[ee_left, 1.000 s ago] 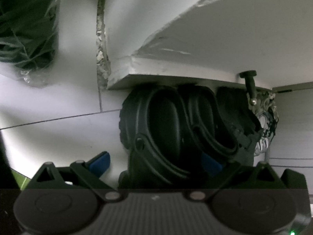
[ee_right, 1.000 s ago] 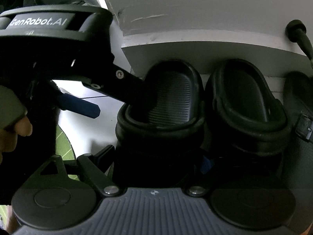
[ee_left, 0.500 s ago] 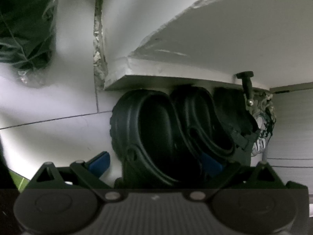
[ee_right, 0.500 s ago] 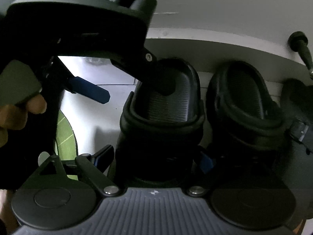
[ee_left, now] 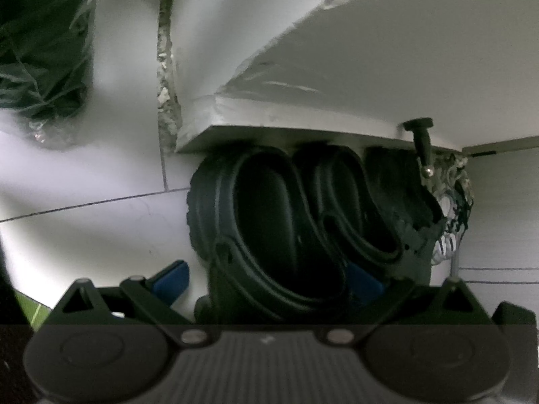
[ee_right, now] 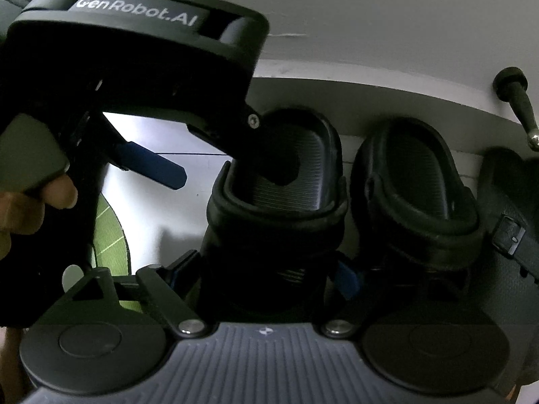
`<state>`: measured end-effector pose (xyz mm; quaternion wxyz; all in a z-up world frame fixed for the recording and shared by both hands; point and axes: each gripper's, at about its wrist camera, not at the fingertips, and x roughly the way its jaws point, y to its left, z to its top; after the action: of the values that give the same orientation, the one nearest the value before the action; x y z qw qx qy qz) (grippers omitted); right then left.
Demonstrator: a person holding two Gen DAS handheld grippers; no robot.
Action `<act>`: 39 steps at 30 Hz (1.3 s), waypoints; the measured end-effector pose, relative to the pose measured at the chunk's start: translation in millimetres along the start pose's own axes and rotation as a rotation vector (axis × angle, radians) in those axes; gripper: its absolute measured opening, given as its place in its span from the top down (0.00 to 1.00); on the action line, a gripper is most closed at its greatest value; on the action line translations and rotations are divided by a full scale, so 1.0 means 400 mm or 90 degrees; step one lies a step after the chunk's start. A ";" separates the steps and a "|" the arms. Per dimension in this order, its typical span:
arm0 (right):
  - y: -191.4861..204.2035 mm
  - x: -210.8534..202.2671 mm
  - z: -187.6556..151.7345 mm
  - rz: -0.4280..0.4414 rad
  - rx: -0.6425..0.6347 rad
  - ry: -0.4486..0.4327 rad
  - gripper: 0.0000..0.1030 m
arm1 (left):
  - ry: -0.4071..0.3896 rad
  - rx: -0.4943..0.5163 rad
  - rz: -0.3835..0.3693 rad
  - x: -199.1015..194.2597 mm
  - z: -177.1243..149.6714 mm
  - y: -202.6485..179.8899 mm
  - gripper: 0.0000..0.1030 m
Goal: Organize scattered shoes
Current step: 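Open the right gripper and withdraw both grippers from the clogs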
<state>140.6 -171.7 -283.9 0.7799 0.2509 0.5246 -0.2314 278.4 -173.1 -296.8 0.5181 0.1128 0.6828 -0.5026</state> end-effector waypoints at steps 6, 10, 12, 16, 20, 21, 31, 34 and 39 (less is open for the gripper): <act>0.004 -0.032 -0.011 -0.007 0.015 -0.004 0.15 | 0.006 0.018 -0.013 -0.008 -0.003 -0.005 0.01; 0.027 -0.039 -0.008 -0.017 0.028 -0.010 0.15 | -0.004 0.037 -0.022 -0.020 -0.005 -0.014 0.01; 0.022 -0.057 -0.009 -0.030 0.034 -0.015 0.15 | -0.002 0.046 -0.032 -0.022 -0.009 -0.019 0.01; 0.006 -0.089 -0.004 -0.057 0.043 -0.009 0.15 | -0.002 0.077 -0.046 -0.032 -0.020 -0.039 0.01; -0.037 -0.152 -0.006 -0.089 0.046 0.017 0.15 | -0.009 0.114 -0.073 -0.051 -0.037 -0.068 0.01; -0.045 -0.171 -0.008 -0.103 0.048 0.026 0.15 | -0.007 0.120 -0.078 -0.054 -0.041 -0.073 0.01; -0.087 -0.355 -0.027 -0.210 0.042 0.112 0.15 | -0.004 0.192 -0.118 -0.079 -0.099 -0.132 0.00; -0.075 -0.400 -0.026 -0.239 0.027 0.133 0.15 | 0.004 0.199 -0.123 -0.082 -0.120 -0.144 0.00; -0.070 -0.504 -0.024 -0.298 0.049 0.136 0.11 | 0.014 0.211 -0.125 -0.093 -0.144 -0.166 0.00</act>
<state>47.4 -167.2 -102.9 0.6351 0.1754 0.6386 -0.3976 215.5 -144.5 -231.0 0.4335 0.1349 0.6037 -0.6553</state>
